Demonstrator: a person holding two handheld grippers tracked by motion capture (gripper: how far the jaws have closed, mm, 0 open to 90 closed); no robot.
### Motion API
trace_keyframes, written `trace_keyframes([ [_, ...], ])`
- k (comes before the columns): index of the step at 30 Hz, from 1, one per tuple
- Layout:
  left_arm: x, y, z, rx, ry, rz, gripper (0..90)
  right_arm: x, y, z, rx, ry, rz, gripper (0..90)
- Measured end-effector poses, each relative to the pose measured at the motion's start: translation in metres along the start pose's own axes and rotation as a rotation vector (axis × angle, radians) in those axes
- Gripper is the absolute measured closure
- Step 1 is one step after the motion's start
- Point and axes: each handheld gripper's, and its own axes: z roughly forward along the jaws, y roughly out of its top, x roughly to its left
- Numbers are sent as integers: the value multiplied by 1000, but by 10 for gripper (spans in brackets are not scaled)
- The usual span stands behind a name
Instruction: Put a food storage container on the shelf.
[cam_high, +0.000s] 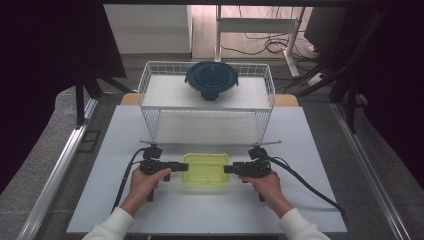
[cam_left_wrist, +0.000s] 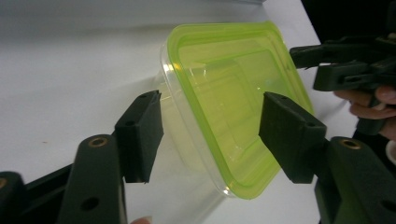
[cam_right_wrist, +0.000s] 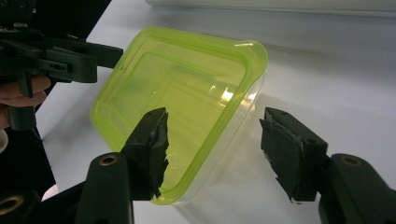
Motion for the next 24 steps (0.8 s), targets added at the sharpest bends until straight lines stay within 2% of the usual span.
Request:
trace_keyframes([
  [3, 3, -1, 2, 17, -6, -9, 423, -1, 0, 3, 7, 2, 14, 419],
  [6, 3, -2, 5, 39, -30, -17, 460, -2, -1, 6, 13, 16, 30, 446],
  [10, 4, -3, 8, 49, -46, -33, 516, -4, -2, 9, 23, 20, 48, 519],
  [11, 4, -3, 8, 49, -46, -38, 546, -4, -2, 9, 25, 26, 53, 547],
  [14, 8, -4, 9, 40, -76, -91, 678, -3, -4, 10, 41, 35, 65, 631],
  [16, 7, -5, 9, 41, -59, -87, 723, -3, -4, 11, 41, 31, 68, 656],
  [18, 6, -5, 7, 32, -61, -85, 750, -3, -5, 10, 45, 26, 76, 683],
  [20, 4, -6, 4, 24, -70, -75, 772, -1, -4, 7, 26, 28, 79, 716],
  [24, 0, -6, 3, 13, -78, -58, 778, 1, -2, 1, 7, 30, 73, 739],
])
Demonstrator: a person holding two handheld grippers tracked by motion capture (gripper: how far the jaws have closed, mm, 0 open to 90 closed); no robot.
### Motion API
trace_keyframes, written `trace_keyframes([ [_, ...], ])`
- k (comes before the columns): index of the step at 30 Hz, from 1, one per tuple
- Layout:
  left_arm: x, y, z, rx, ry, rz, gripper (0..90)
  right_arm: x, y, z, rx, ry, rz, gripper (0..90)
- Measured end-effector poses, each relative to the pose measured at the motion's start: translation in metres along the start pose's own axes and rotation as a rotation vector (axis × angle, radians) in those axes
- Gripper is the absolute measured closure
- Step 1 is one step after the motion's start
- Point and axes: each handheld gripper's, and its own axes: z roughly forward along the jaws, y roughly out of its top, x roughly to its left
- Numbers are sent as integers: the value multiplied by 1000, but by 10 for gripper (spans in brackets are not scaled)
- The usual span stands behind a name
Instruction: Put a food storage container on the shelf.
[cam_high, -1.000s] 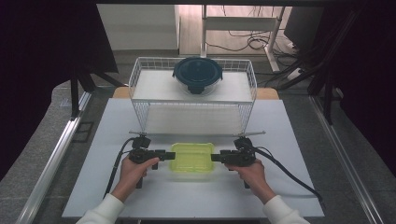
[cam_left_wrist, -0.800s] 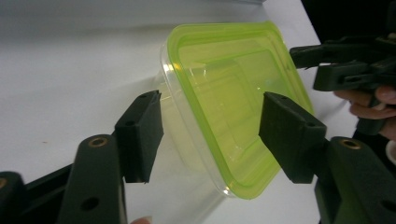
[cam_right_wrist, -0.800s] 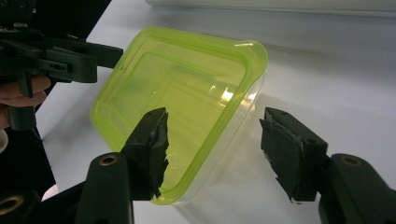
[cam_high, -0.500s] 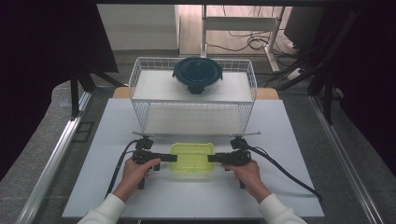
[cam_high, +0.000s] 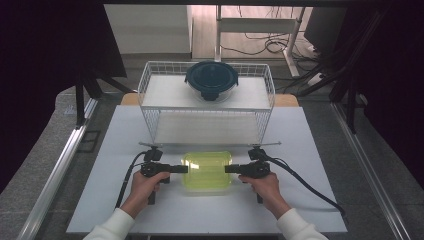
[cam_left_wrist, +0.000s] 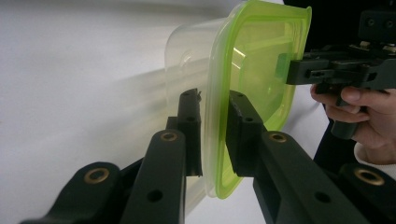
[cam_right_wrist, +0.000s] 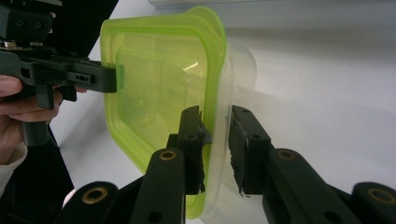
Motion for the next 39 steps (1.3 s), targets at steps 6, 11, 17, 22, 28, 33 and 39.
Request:
trace_keyframes([
  [6, -9, 1, -7, -25, -20, 48, 776, 4, 1, -9, -23, 12, -21, 746],
  [11, -22, 2, -14, -49, -21, 88, 774, 11, 2, -19, -55, 29, -40, 748],
  [17, -36, 3, -24, -79, -29, 133, 774, 24, 3, -34, -90, 15, -93, 747],
  [22, -53, 5, -34, -108, -29, 184, 773, 36, 4, -49, -131, 28, -122, 747],
  [28, -65, 7, -40, -134, -29, 217, 773, 46, 5, -60, -162, 17, -162, 747],
  [33, -72, 11, -46, -147, -27, 239, 773, 52, 9, -66, -180, 17, -185, 747],
  [39, -81, 24, -54, -166, -44, 256, 774, 63, 22, -78, -205, 14, -213, 744],
])
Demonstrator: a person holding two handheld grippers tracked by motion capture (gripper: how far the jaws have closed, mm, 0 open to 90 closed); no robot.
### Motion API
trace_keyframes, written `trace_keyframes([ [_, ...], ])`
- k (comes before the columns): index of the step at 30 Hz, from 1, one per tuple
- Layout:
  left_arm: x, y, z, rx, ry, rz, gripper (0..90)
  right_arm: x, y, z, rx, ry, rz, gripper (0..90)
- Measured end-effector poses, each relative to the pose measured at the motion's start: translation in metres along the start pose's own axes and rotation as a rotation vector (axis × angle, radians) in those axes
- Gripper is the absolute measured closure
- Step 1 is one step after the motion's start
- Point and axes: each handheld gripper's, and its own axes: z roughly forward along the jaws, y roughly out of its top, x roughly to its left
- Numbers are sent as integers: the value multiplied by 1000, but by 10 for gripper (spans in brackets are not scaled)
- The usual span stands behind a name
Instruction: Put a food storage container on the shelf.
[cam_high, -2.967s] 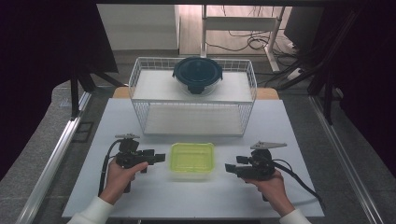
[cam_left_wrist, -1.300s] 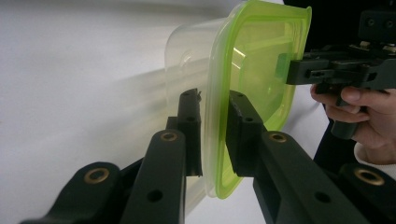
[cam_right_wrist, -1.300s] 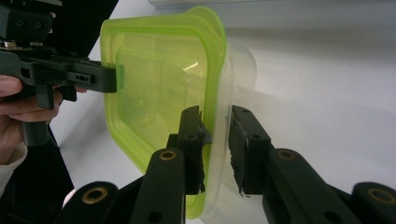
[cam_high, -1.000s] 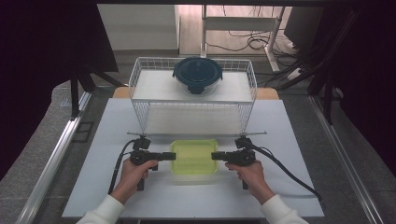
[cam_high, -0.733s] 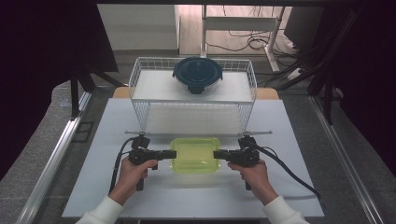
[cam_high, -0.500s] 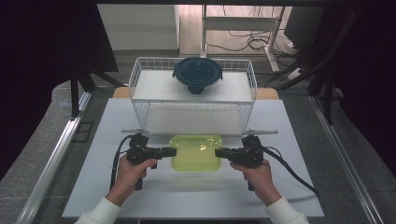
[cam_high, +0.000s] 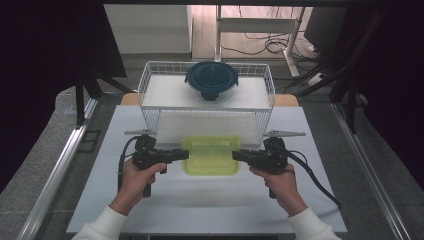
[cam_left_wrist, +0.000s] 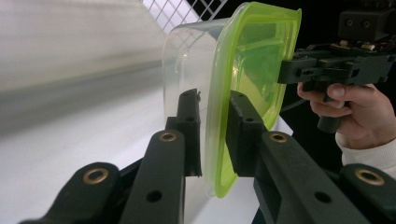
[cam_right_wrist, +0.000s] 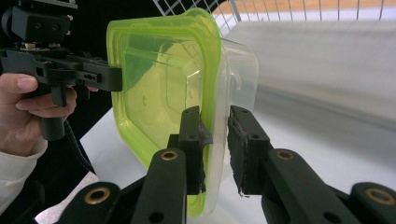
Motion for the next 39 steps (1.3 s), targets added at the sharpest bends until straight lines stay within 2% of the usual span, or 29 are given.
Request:
trace_keyframes([
  [8, -14, 25, -12, -22, -1, 35, 774, 12, 25, -11, -30, -4, -36, 743],
  [20, -23, 57, -22, -56, -25, 47, 775, 26, 60, -27, -67, -6, -76, 740],
  [25, -26, 70, -24, -60, -30, 53, 775, 27, 71, -31, -77, -1, -76, 739],
  [27, -29, 81, -25, -64, -26, 64, 775, 28, 81, -34, -86, -6, -84, 739],
  [31, -32, 92, -26, -68, -23, 79, 776, 29, 91, -38, -93, -10, -89, 738],
  [39, -34, 110, -28, -74, -20, 80, 777, 29, 111, -41, -98, -7, -88, 739],
])
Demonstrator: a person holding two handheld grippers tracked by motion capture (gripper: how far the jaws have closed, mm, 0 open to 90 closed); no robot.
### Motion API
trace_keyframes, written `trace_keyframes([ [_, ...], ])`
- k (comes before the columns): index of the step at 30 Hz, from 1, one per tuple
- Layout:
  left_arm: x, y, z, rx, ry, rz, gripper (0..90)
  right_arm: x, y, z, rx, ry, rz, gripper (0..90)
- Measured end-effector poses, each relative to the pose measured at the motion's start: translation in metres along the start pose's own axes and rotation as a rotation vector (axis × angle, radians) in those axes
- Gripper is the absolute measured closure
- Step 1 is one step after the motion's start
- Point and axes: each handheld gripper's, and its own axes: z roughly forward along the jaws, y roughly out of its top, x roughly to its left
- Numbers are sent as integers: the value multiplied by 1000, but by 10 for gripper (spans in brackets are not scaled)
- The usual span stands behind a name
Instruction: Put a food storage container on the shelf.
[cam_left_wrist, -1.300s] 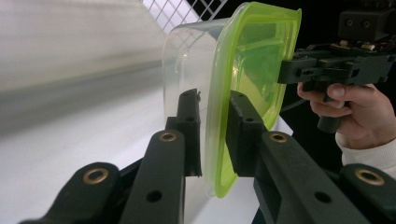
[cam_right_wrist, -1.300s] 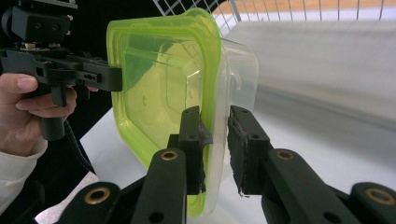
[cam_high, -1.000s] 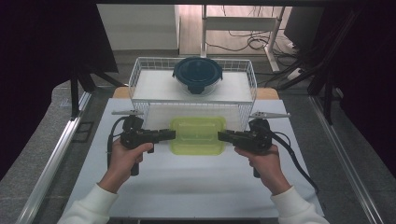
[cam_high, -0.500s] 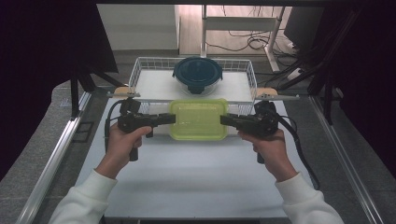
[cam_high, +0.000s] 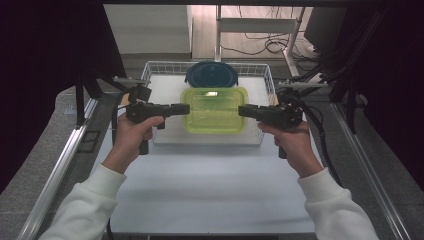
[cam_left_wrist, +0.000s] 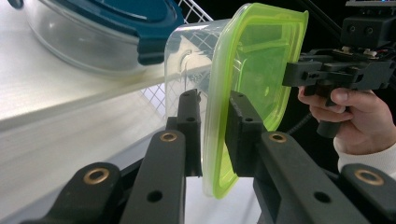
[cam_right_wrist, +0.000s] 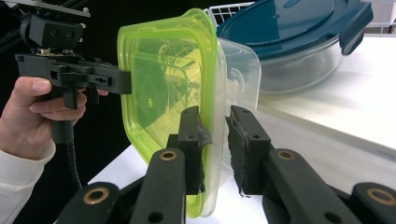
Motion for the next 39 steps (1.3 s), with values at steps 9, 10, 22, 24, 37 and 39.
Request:
trace_keyframes([
  [9, 2, 18, -2, -10, 1, -1, 777, -3, 20, 3, 1, 10, -6, 739],
  [10, 2, 20, -2, -11, 3, 0, 777, -4, 22, 3, -2, 9, -12, 739],
  [22, 0, 40, -4, -17, 21, 19, 780, -5, 40, 4, -14, 3, -14, 740],
  [24, -1, 44, -3, -18, 23, 20, 780, -6, 43, 4, -17, 3, -13, 742],
  [37, 14, 73, 1, -5, 29, 2, 781, -18, 68, 15, -14, -3, 10, 745],
  [39, 18, 77, 2, -1, 30, -8, 781, -21, 72, 18, -10, -6, 18, 746],
])
